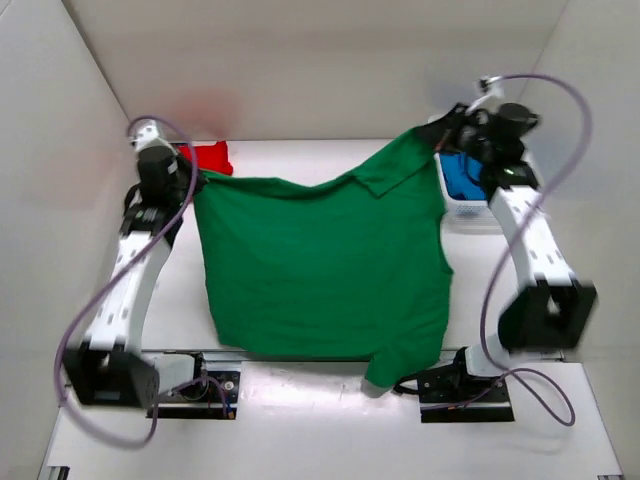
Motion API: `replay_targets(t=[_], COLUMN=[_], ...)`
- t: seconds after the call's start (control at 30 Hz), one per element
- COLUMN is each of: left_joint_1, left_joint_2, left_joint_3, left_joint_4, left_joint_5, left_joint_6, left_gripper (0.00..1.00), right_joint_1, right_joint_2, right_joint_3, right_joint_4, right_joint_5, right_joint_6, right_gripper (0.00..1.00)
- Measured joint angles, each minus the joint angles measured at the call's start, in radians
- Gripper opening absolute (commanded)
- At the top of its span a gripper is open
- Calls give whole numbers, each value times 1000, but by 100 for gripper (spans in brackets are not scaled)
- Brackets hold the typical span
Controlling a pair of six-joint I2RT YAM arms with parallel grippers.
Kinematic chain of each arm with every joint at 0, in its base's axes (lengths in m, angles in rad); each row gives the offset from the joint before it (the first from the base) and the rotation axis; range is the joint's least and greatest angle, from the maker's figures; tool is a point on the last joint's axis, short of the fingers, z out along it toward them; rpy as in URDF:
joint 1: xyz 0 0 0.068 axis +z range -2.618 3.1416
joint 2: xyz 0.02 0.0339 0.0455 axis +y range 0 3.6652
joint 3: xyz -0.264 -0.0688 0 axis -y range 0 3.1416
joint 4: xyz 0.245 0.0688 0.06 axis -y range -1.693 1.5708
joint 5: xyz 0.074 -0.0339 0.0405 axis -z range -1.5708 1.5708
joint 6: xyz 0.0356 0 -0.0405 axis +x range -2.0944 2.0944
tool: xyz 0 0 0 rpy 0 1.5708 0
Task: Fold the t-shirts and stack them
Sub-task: Flatten out the tshirt
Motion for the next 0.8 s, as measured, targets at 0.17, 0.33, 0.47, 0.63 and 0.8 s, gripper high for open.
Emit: replay_targets(t=[0.17,0.33,0.47,0.63,0.8], left_joint_1=[42,95,131,119,34], left_joint_2=[388,720,690,472,251], left_joint_3=[68,266,248,127,-136], left_joint_4=[56,37,-6,-61,-122], left_joint_5=[58,132,155,161,159], left_joint_6=[8,15,24,66,104], left_gripper=[26,53,57,58,58], right_joint_1=[72,118,142,187,209], right_joint_2=[466,967,978,595,214], right_joint_3=[273,1000,1096,595,111], right_joint_4=[-85,-350,-462,-454,-400], right_joint_5=[37,116,195,331,386], right_joint_6=[-49,-152,-209,-271,-267], right_gripper=[30,45,49,48,44])
